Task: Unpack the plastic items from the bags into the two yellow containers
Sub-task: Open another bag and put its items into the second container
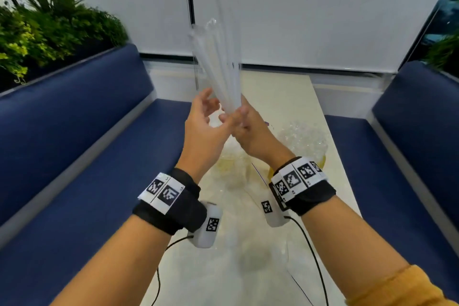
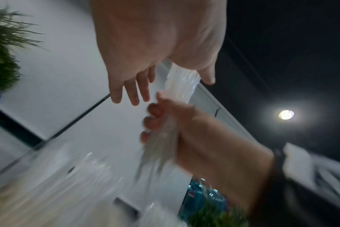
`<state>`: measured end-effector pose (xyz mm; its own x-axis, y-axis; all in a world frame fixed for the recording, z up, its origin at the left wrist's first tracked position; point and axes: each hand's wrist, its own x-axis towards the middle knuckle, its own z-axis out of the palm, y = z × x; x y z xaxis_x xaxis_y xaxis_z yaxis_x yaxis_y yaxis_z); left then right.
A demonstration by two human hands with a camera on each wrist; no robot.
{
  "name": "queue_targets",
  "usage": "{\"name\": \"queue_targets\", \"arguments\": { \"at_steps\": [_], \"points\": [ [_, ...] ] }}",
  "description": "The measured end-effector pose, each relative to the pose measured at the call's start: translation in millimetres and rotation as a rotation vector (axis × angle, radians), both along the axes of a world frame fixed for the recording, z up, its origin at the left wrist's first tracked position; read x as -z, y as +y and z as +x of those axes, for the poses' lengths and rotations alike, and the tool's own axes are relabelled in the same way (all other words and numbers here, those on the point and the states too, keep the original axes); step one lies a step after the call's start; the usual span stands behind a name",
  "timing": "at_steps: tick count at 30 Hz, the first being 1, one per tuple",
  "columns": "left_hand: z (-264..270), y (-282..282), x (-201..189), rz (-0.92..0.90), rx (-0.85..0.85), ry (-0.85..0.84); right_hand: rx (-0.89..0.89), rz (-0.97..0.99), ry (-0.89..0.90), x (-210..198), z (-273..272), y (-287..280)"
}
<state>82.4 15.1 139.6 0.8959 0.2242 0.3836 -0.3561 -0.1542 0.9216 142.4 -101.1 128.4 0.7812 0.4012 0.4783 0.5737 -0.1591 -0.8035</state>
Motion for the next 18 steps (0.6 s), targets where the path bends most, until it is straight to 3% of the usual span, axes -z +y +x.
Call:
{"name": "queue_targets", "arguments": {
  "at_steps": [6,11,15,18],
  "points": [
    [57.8,-5.8,-63.1,-0.204,0.088,-0.001,0.094,0.087,0.032,-14.7,12.7,18.8],
    [92.3,7.9,-87.0,-0.03,0.129,-0.148,0.218,-0.109,0.046,-19.0,40.2,4.4],
    [121.0,19.1,-76.4,0.017,0.131,-0.163,0.263,-0.079,0.155,-2.9,51.1,-12.7],
    [137.8,17.1,-49.3,0.023,0.153,-0.099,0.276,-0.196,0.25,8.4,59.7,-21.2]
  ]
}}
